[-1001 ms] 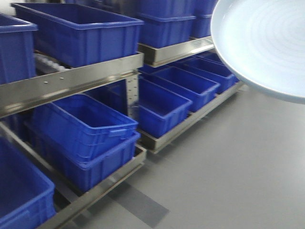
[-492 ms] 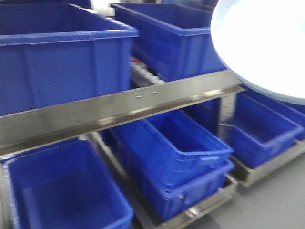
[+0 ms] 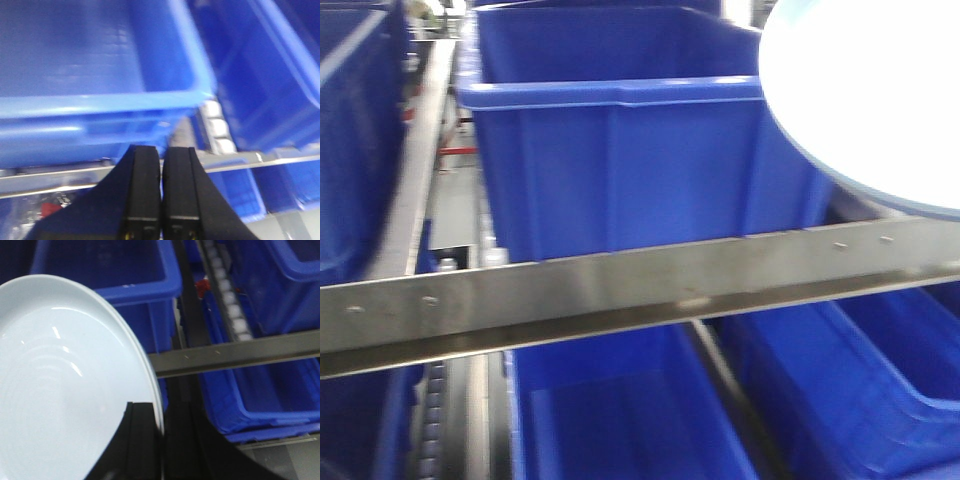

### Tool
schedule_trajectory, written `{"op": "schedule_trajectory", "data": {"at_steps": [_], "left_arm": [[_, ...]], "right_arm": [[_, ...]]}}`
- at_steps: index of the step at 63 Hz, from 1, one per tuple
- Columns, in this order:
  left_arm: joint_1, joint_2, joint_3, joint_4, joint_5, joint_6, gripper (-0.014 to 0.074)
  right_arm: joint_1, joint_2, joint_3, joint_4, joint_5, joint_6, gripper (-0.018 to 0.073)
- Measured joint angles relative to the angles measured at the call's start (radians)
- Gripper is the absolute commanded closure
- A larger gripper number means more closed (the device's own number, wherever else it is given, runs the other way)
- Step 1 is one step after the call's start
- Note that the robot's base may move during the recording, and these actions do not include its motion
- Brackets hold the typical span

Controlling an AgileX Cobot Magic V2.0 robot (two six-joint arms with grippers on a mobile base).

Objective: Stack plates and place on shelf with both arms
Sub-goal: 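Hold the plate stack in the right gripper above the blue bin on the shelf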

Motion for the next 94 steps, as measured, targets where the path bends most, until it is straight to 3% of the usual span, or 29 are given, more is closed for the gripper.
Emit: {"op": "schedule_trajectory", "data": {"at_steps": [94], "left_arm": [[0.000, 0.000, 0.000, 0.000, 0.000, 0.000, 0.0494]], "right_arm": [[0.000, 0.000, 0.000, 0.000, 0.000, 0.000, 0.0511]]}}
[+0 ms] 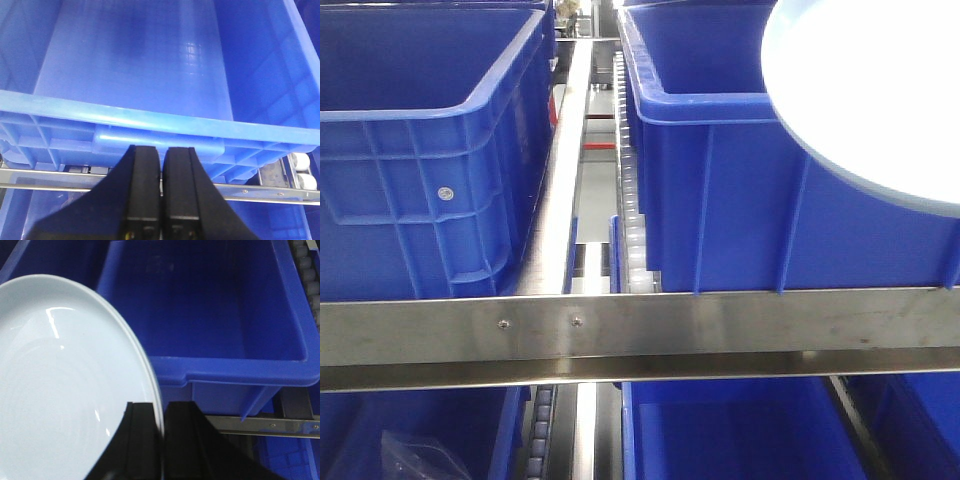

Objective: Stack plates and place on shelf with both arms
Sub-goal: 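Hold the plate stack in the right gripper above the blue bin on the shelf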

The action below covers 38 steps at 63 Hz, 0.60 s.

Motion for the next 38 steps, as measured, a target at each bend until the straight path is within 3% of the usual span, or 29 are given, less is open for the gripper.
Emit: {"op": "schedule_trajectory", "data": {"at_steps": [38], "left_arm": [[0.000, 0.000, 0.000, 0.000, 0.000, 0.000, 0.0494]], "right_arm": [[0.000, 0.000, 0.000, 0.000, -0.008, 0.000, 0.0511]]}}
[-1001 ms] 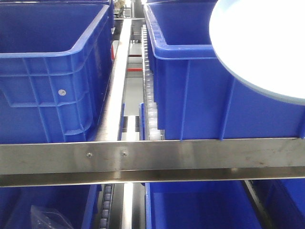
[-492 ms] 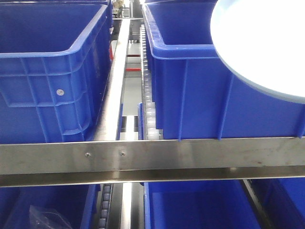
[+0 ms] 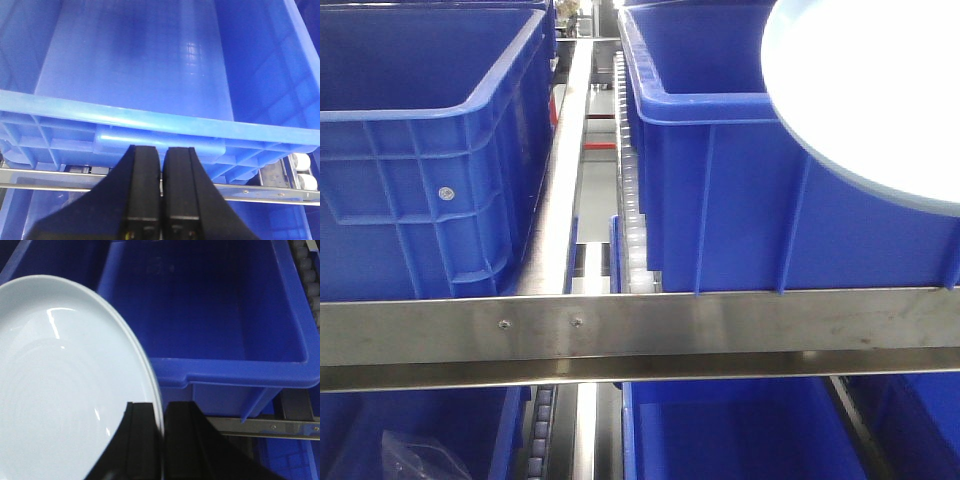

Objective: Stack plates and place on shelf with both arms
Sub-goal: 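Hold the plate stack in the right gripper above the blue bin on the shelf, then lower the plate stack with the right gripper into the blue bin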

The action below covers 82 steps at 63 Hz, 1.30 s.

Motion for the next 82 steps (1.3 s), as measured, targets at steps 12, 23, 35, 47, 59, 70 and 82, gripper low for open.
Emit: {"op": "schedule_trajectory", "data": {"at_steps": [12, 23, 35, 47, 59, 70, 82], "left_arm": [[0.000, 0.000, 0.000, 0.000, 0.000, 0.000, 0.0494], [0.000, 0.000, 0.000, 0.000, 0.000, 0.000, 0.0494], [0.000, 0.000, 0.000, 0.000, 0.000, 0.000, 0.0494], [0.000, 0.000, 0.000, 0.000, 0.000, 0.000, 0.0494], [0.000, 0.000, 0.000, 0.000, 0.000, 0.000, 0.0494], [0.000, 0.000, 0.000, 0.000, 0.000, 0.000, 0.0494], [0.000, 0.000, 0.000, 0.000, 0.000, 0.000, 0.0494]], "right_arm": [[0.000, 0.000, 0.000, 0.000, -0.035, 0.000, 0.0511], [0.000, 0.042, -0.014, 0.002, -0.089, 0.000, 0.0511], [0.000, 0.223, -0.146, 0.005, -0.122, 0.000, 0.0511], [0.000, 0.443, -0.349, 0.006, -0.185, 0.000, 0.0511], [0.000, 0.661, -0.530, 0.008, -0.230, 0.000, 0.0439], [0.000, 0.809, -0.640, 0.013, -0.239, 0.000, 0.0041], [0.000, 0.858, -0.654, 0.016, -0.255, 0.000, -0.0011]]}}
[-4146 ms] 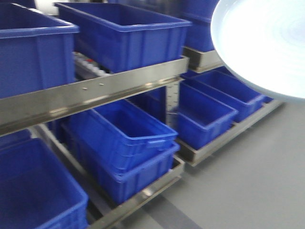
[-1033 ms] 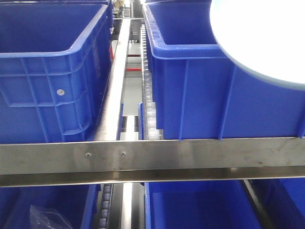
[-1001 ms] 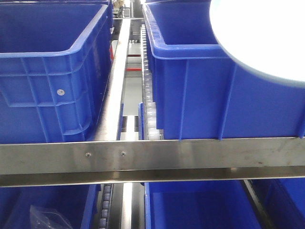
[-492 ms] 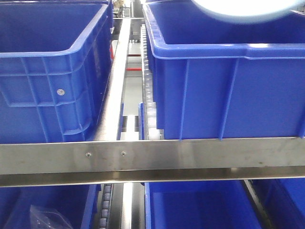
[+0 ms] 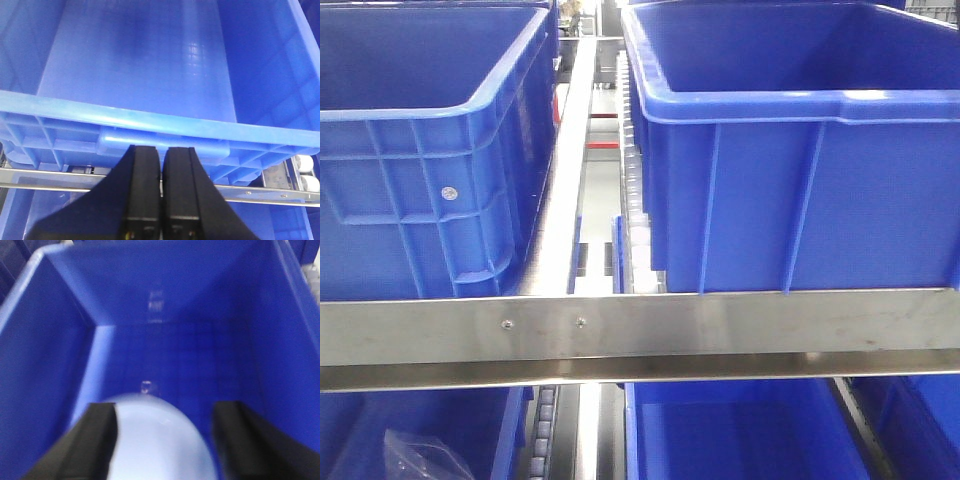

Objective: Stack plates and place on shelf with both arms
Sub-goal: 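Lower the plate stack with the right gripper into the blue bin, then open the right gripper to release the plates inside the bin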

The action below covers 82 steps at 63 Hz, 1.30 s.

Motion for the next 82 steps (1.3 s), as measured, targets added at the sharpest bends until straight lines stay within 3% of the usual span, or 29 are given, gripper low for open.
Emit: {"op": "schedule_trajectory", "data": {"at_steps": [5, 10, 22, 26, 31, 56, 82], "left_arm": [[0.000, 0.000, 0.000, 0.000, 0.000, 0.000, 0.0494], [0.000, 0.000, 0.000, 0.000, 0.000, 0.000, 0.0494], [0.000, 0.000, 0.000, 0.000, 0.000, 0.000, 0.0494], [0.000, 0.000, 0.000, 0.000, 0.000, 0.000, 0.0494], [0.000, 0.000, 0.000, 0.000, 0.000, 0.000, 0.0494], [0.000, 0.000, 0.000, 0.000, 0.000, 0.000, 0.0494], [0.000, 0.000, 0.000, 0.000, 0.000, 0.000, 0.0494]], "right_arm": [[0.000, -0.002, 0.000, 0.000, 0.000, 0.000, -0.0009], [0.000, -0.021, 0.000, 0.000, 0.012, 0.000, 0.0057], [0.000, -0.151, 0.049, 0.000, 0.017, 0.000, 0.0530], [0.000, -0.219, 0.094, 0.001, 0.017, 0.000, 0.0482], [0.000, -0.304, 0.157, 0.001, 0.017, 0.000, 0.0514], [0.000, -0.715, 0.549, 0.001, -0.037, 0.000, 0.0511], [0.000, -0.810, 0.591, 0.001, -0.056, 0.000, 0.0511]]}}
